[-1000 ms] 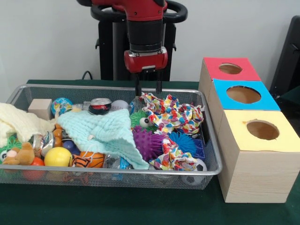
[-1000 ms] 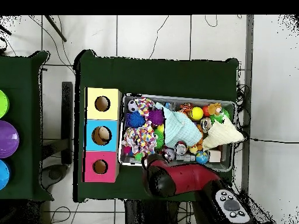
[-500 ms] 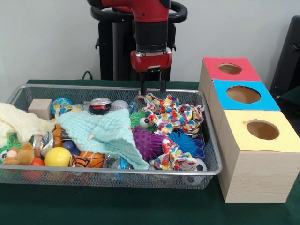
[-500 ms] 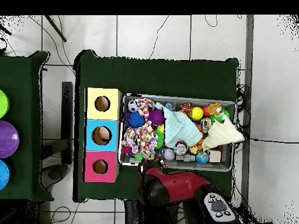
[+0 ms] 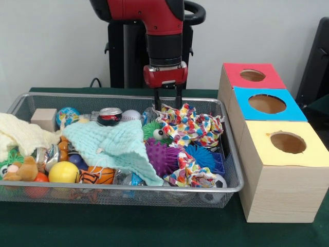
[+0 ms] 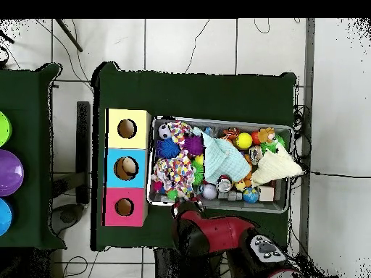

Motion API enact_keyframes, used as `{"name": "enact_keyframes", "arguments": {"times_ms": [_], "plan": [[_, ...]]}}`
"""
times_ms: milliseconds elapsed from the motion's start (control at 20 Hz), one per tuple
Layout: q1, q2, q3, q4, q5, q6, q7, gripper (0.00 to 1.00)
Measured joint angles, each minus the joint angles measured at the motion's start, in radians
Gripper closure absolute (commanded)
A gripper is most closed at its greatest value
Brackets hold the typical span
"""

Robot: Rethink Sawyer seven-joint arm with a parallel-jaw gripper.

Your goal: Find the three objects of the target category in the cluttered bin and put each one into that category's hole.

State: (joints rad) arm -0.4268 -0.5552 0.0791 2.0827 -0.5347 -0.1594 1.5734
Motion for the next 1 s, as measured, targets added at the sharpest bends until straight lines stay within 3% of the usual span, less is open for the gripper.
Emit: {"name": "enact_keyframes", "arguments": {"times_ms": [650,700,1000], "plan": [[-0.014,0.016,0.001,-0.004,0.0,-0.023,0.0,0.0],[-0.024,0.016,0.0,-0.004,0.0,-0.023,0.0,1.0],[-0.056,0.016,0.011,-0.004,-0.001,-0.021,0.0,1.0]]}}
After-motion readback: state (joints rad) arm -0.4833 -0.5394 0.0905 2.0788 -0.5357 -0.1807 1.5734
